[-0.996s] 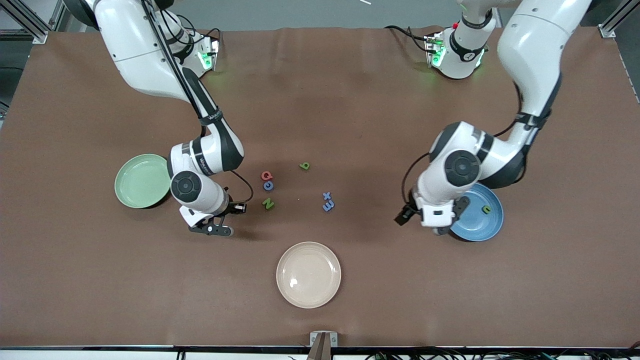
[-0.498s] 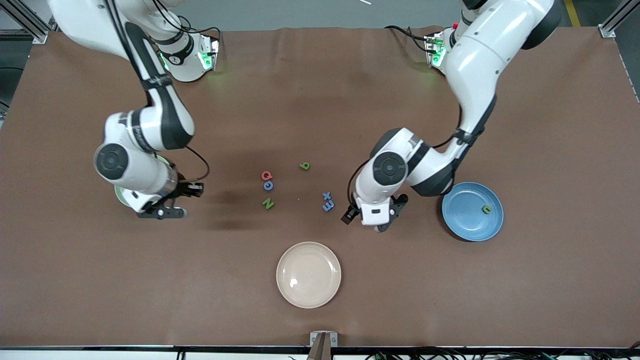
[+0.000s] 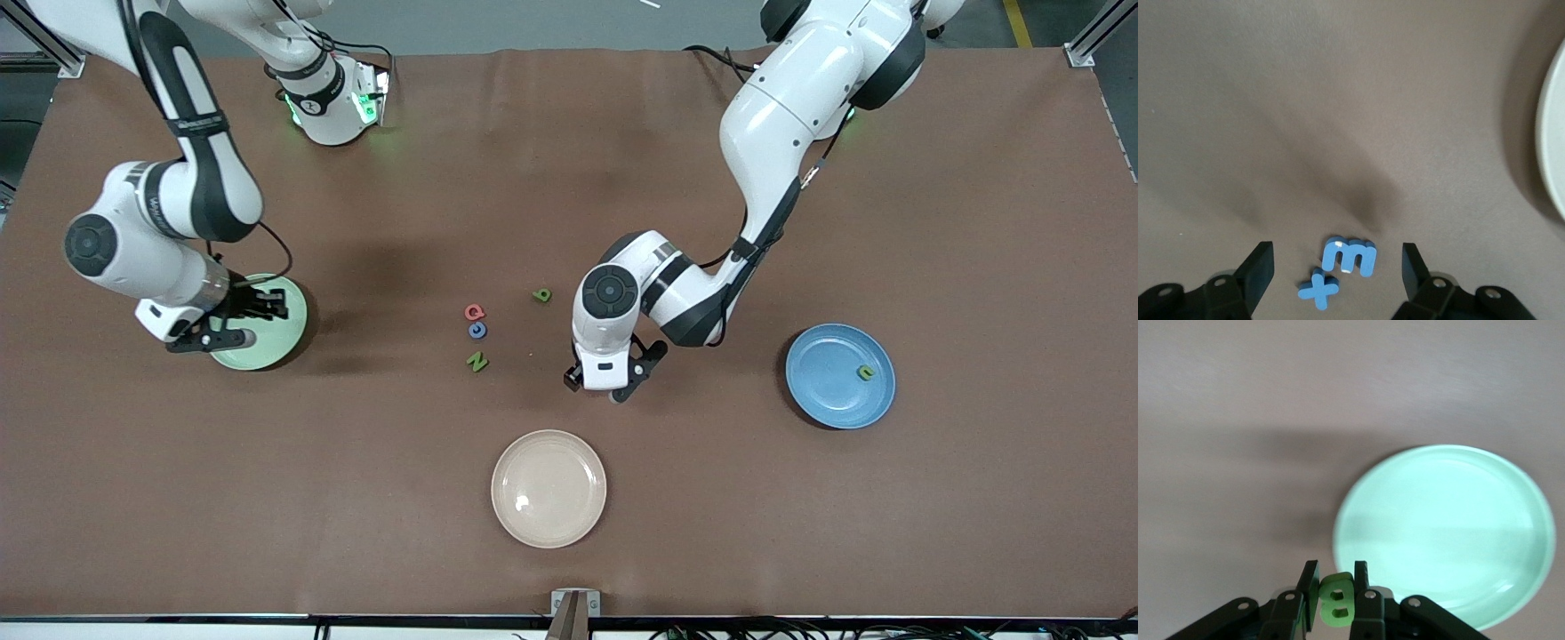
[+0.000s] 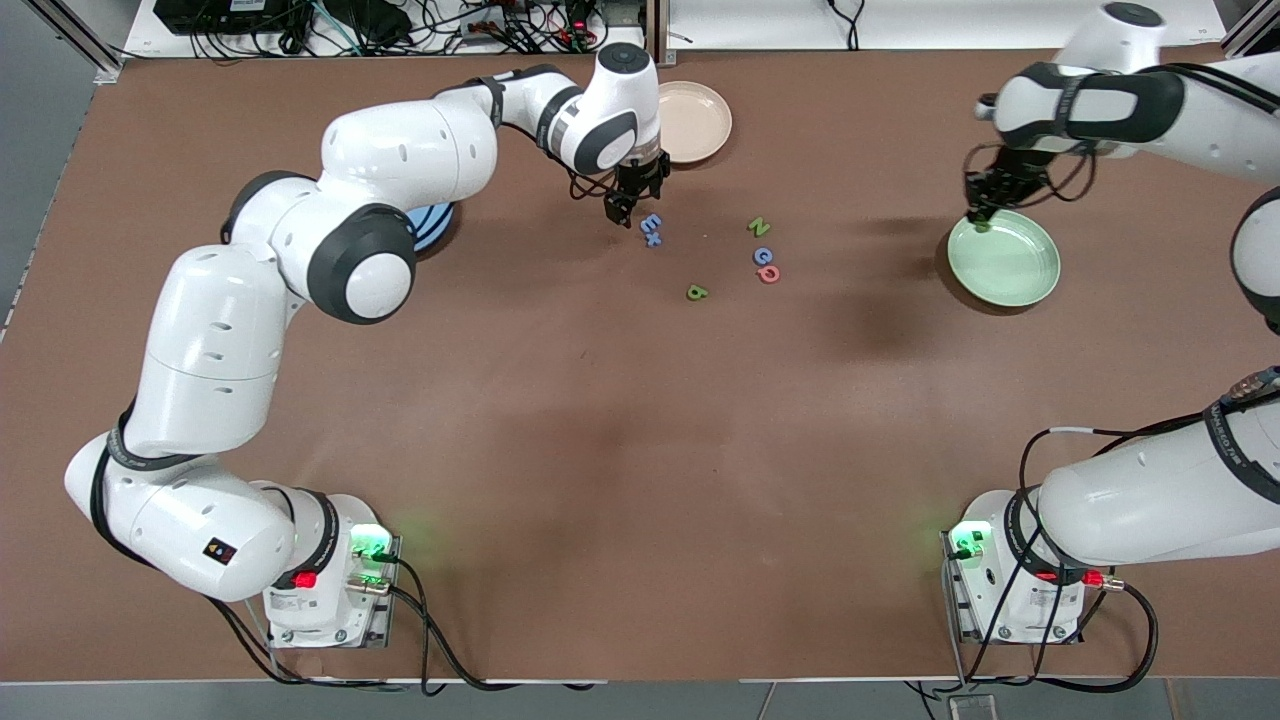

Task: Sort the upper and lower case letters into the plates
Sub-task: 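Place the B on the green plate while the left gripper reaches the m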

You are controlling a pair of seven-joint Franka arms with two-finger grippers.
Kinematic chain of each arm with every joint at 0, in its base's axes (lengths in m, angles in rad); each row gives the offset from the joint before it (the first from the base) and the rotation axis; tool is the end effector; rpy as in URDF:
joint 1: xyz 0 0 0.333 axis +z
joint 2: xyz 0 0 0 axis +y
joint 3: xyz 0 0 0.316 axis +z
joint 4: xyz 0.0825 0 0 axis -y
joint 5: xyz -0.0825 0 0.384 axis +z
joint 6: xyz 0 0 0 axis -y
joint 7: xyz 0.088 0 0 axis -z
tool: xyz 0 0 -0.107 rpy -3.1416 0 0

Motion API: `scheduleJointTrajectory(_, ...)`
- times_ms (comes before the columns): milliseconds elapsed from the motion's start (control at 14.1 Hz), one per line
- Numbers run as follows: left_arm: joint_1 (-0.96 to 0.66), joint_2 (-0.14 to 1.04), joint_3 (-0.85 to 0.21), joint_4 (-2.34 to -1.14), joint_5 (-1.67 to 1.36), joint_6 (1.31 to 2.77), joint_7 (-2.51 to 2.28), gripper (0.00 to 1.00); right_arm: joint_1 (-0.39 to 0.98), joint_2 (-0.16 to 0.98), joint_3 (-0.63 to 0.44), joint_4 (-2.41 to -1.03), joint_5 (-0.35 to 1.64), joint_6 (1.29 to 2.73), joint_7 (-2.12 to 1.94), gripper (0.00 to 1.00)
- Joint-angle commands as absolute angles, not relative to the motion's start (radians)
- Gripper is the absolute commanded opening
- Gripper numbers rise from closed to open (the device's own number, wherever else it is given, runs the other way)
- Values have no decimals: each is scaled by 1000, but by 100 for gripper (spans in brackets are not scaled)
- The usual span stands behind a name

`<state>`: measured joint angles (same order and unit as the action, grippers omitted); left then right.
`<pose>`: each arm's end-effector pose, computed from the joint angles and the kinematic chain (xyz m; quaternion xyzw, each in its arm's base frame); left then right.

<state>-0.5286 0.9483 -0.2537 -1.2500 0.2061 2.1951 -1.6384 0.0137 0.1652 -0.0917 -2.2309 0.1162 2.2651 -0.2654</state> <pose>0.5742 -0.4897 0.1979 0.9124 0.4087 -0.0121 0.0186 0.5265 -0.0382 0.2878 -0.9959 -0.0536 0.0579 0.0451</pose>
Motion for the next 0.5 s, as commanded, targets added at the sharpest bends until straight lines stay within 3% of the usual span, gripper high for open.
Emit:
scheduleJointTrajectory(0, -595, 986, -198, -1207, 192, 2181, -1637, 81, -86, 136, -77, -2270, 108, 2305, -388, 3)
scheduleJointTrajectory(427, -601, 995, -198, -1189, 190, 2192, -1637, 78, -221, 282, -75, -2272, 97, 2486, -571, 3)
